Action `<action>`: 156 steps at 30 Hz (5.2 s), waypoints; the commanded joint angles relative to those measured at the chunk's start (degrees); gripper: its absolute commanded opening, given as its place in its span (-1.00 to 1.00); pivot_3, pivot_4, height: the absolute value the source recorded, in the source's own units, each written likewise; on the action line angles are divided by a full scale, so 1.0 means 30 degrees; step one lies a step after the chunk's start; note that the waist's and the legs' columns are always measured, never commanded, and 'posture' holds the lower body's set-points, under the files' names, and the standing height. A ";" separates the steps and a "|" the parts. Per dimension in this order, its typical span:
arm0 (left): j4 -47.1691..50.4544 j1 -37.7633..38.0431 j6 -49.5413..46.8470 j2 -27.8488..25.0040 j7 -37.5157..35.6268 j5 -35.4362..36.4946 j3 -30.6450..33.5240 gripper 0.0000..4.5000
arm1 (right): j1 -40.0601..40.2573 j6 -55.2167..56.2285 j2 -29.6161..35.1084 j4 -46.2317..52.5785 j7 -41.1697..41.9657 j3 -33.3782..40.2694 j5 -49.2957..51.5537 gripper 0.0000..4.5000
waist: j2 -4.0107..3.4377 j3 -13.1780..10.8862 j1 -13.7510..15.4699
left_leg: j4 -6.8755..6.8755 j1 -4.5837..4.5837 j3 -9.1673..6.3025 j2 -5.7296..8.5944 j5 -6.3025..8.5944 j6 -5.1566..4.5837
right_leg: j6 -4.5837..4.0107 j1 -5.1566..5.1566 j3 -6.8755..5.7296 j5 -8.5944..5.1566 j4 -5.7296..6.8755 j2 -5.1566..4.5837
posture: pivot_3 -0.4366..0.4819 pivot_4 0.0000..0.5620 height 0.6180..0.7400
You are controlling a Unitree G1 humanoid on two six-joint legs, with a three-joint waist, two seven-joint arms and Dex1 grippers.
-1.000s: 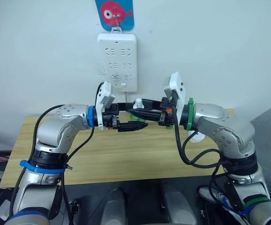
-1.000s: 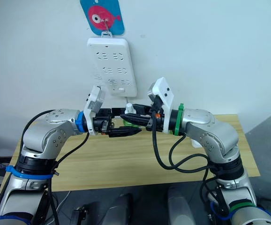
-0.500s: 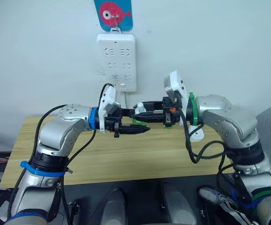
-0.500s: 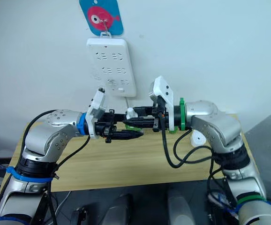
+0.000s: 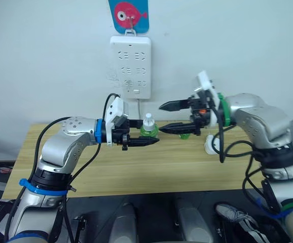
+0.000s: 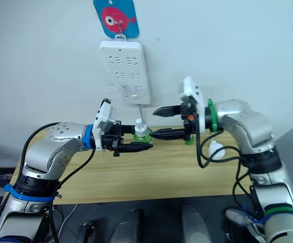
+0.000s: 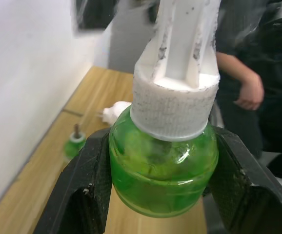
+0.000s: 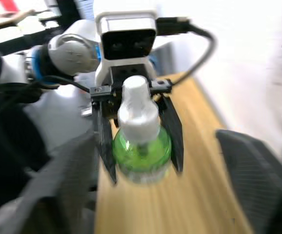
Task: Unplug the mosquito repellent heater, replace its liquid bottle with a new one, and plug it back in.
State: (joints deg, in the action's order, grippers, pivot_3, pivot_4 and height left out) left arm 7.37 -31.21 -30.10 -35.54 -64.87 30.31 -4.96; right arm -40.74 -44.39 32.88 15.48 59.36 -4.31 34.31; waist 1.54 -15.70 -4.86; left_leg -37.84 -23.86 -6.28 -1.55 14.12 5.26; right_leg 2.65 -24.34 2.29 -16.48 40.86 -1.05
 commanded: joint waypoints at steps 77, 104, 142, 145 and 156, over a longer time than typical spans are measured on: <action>-0.0085 0.1127 0.3895 0.0966 -0.0588 -0.1666 -0.0268 0.04 | 0.3156 0.0056 0.0236 0.3940 -0.3295 -0.0221 -0.0321 1.00 | -0.0056 0.0079 0.0029 | -0.0025 0.0035 0.0014 0.0003 0.0006 -0.0015 | 0.0000 0.0034 0.0009 0.0000 0.0029 0.0010 | -0.23 -0.34 0.75; 0.0020 0.0639 0.3562 0.1036 -0.0720 -0.1642 -0.0525 0.04 | 0.2467 -0.0204 -0.0506 0.2934 -0.4528 0.0840 0.0192 1.00 | -0.0064 0.0091 -0.0002 | -0.0023 0.0030 0.0008 0.0002 0.0006 -0.0013 | 0.0000 0.0039 0.0002 0.0000 0.0017 0.0007 | -0.28 -0.39 0.75; -0.1345 0.0766 0.4047 0.0885 -0.0588 -0.3008 -0.1160 0.04 | -0.1054 -0.0603 -0.1549 0.2344 -0.3679 0.0358 0.2241 -0.89 | -0.0078 0.0103 -0.0243 | -0.0028 0.0031 0.0012 0.0000 0.0005 -0.0013 | 0.0000 0.0038 0.0004 0.0000 0.0021 0.0010 | -0.32 -0.36 0.75; -0.2556 0.1025 0.4821 0.0602 -0.0247 -0.3841 -0.0912 0.04 | -0.1697 -0.0660 -0.1585 0.2046 -0.4568 0.1241 0.2346 -0.89 | -0.0079 0.0104 -0.0286 | -0.0025 0.0033 0.0014 0.0002 0.0006 -0.0013 | 0.0000 0.0036 0.0006 0.0000 0.0024 0.0010 | -0.33 -0.34 0.75; -0.1849 0.3455 0.4785 -0.1580 -0.0174 -0.4365 -0.0129 0.04 | 0.6752 0.7460 -0.2383 0.0837 -0.7728 -0.1643 -0.5645 -0.89 | -0.0076 0.0103 -0.0218 | -0.0015 0.0022 0.0024 -0.0003 0.0016 -0.0030 | 0.0001 0.0018 0.0018 -0.0001 0.0018 0.0010 | -0.26 -0.18 0.75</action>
State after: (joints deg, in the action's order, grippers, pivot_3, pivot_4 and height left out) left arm -1.37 -21.39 -15.43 -39.45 -65.30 16.38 -6.81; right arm -21.78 -27.38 26.15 18.29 37.83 -9.24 20.29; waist 1.31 -15.39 -5.51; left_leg -37.89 -23.78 -6.19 -1.57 14.17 5.17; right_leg 2.65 -24.28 2.36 -16.49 40.94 -1.01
